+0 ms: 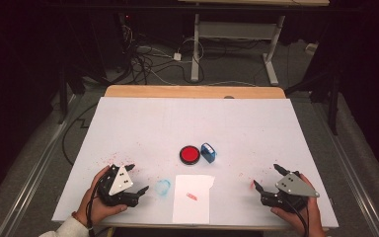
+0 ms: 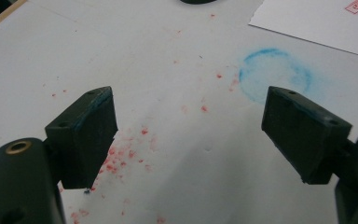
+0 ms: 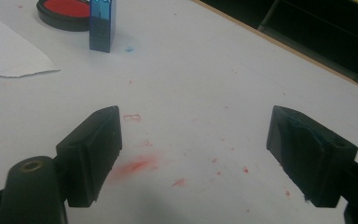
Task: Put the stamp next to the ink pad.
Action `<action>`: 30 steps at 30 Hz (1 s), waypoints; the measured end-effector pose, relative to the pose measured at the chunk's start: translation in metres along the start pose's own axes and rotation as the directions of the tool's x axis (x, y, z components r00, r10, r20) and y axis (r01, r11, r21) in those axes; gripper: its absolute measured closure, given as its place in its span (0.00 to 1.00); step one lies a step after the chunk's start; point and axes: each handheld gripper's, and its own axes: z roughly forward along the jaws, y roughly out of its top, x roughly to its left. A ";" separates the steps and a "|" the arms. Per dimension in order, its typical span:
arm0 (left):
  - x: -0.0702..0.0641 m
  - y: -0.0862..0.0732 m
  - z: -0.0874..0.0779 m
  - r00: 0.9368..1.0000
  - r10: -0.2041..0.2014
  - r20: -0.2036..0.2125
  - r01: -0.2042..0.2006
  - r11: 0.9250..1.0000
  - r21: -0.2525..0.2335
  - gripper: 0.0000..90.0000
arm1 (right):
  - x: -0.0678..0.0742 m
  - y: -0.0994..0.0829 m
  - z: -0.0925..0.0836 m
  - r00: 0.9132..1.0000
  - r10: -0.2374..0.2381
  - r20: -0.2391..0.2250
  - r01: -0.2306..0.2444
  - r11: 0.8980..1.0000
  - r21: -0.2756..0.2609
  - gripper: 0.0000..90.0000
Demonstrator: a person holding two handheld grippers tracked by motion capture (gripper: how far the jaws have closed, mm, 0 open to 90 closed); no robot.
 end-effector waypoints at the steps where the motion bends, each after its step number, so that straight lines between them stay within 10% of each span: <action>1: 0.000 0.000 0.000 1.000 0.002 0.001 -0.002 1.000 0.003 0.20 | 0.000 0.000 0.000 1.000 -0.001 -0.001 0.001 1.000 0.003 0.20; 30: 0.000 0.002 0.003 1.000 0.005 0.000 -0.005 1.000 0.009 0.20 | 0.000 -0.001 0.001 1.000 0.000 0.001 0.000 1.000 0.009 0.20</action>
